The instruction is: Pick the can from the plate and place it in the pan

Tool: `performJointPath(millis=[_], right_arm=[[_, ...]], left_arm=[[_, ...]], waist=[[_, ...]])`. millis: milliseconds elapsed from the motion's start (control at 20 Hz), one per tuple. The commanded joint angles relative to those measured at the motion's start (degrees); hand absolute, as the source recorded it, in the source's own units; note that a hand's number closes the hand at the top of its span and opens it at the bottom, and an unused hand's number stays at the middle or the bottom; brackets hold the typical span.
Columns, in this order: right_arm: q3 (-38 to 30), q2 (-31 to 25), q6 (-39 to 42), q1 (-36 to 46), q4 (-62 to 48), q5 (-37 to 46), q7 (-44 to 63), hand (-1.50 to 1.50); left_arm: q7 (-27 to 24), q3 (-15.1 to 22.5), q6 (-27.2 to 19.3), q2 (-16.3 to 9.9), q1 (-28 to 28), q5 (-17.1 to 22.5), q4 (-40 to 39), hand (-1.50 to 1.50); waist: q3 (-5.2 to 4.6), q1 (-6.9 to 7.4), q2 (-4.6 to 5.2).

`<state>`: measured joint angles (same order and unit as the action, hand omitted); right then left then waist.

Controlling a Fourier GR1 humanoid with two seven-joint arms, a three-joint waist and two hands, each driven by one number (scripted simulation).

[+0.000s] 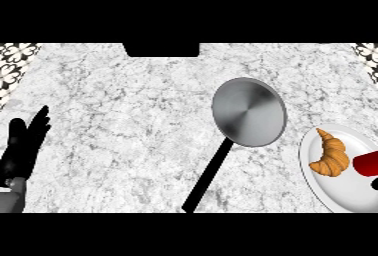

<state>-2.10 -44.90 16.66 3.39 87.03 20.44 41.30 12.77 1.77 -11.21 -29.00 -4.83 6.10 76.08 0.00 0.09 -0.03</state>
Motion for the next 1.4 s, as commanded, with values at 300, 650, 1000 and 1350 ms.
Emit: performJointPath(millis=[300, 650, 1000, 1350], right_arm=[[-3.72, 5.72, 2.21, 1.57, -3.84, 6.94, -3.94, -1.50], [-4.10, 9.75, 1.29, 2.20, -9.79, 11.85, -5.35, -1.50], [-4.02, 6.95, 4.14, 4.04, -11.83, 16.09, -11.39, 1.50], [-4.33, 8.79, -1.99, 1.04, -11.13, 23.06, -14.62, 1.50]], left_arm=[[-0.73, -2.27, 0.39, 4.57, 1.67, -5.80, 1.10, 0.00], [-3.18, -7.19, 4.36, 3.99, -0.92, -5.77, -4.26, 0.00], [2.15, -6.10, 4.86, 6.20, -0.39, -7.77, 1.74, 0.00], [3.13, -9.55, 7.53, 5.25, -3.03, -7.86, 0.12, 0.00]], waist=[[0.00, 0.05, 0.00], [0.00, 0.00, 0.04], [0.01, 0.11, -0.03], [0.00, -0.20, -0.02]])
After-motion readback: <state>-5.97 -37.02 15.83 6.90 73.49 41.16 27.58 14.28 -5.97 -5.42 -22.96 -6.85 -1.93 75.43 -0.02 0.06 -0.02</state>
